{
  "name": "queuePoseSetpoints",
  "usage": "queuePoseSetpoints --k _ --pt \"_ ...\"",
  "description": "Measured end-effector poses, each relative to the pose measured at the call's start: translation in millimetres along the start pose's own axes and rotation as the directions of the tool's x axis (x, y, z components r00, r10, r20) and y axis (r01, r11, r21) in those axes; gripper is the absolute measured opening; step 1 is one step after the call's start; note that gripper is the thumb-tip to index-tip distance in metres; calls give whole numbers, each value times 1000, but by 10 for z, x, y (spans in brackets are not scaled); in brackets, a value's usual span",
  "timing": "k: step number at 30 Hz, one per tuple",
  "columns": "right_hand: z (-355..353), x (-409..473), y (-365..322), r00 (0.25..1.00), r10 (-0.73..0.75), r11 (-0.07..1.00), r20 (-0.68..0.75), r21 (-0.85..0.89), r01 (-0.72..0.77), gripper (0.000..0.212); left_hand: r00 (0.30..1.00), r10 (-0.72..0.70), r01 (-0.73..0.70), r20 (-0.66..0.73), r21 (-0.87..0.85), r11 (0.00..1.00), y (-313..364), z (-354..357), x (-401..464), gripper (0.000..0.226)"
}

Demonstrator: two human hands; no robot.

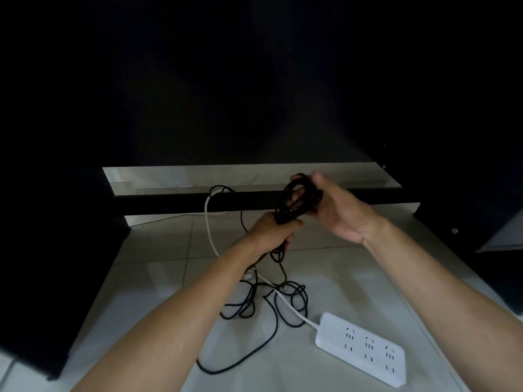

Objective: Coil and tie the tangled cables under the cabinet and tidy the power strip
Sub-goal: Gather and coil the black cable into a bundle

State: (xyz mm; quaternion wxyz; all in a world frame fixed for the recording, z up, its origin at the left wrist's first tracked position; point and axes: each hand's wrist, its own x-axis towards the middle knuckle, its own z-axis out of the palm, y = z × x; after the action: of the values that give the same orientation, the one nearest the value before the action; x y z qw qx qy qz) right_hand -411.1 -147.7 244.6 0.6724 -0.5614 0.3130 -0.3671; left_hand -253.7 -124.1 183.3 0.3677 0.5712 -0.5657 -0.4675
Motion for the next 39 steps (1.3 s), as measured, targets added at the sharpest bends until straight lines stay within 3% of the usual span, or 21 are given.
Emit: queuePoseSetpoints --k 2,5,8,10,14,18,21,25,27,30,32,35,39 --pt "63 -12 -12 1000 -20 997 -9 -68 19 58 1000 -14 15 25 -37 999 5 -8 -5 22" --pt "135 -6 -47 993 -28 1000 -116 -1 29 10 999 -4 7 41 -87 996 21 -24 -4 16" --pt "131 30 -43 977 77 963 -200 270 -20 28 998 55 -54 35 -41 998 36 -18 -1 11" --pt "147 37 -61 953 123 946 -276 322 -29 25 997 73 -75 36 50 996 59 7 -11 22" --pt "250 20 -113 864 89 990 -495 142 -20 19 992 115 -119 54 79 990 105 132 -87 33" --pt "254 28 -49 810 34 997 -585 -35 -67 16 991 129 -130 44 20 991 216 148 -133 103" --pt "270 16 26 832 -12 991 -555 -119 -66 17 977 188 -198 102 98 975 322 142 -119 115" --pt "256 18 -3 880 -4 999 -476 -40 -16 19 963 249 -256 103 59 965 365 160 -103 111" --pt "245 25 -3 890 -2 999 -456 -36 -16 19 959 266 -272 98 59 960 344 159 -71 99" --pt "198 56 33 894 -84 940 -441 -333 -75 15 981 167 -178 100 111 978 309 161 -36 70" --pt "164 68 41 891 -133 879 -434 -467 -96 16 982 108 -115 157 40 993 286 149 -48 48" --pt "102 100 47 868 -155 871 -472 -480 -106 19 975 93 -92 203 -16 996 247 112 -95 28" --pt "108 132 40 866 -183 886 -466 -460 -60 21 992 88 -78 94 -100 992 190 155 -137 23"
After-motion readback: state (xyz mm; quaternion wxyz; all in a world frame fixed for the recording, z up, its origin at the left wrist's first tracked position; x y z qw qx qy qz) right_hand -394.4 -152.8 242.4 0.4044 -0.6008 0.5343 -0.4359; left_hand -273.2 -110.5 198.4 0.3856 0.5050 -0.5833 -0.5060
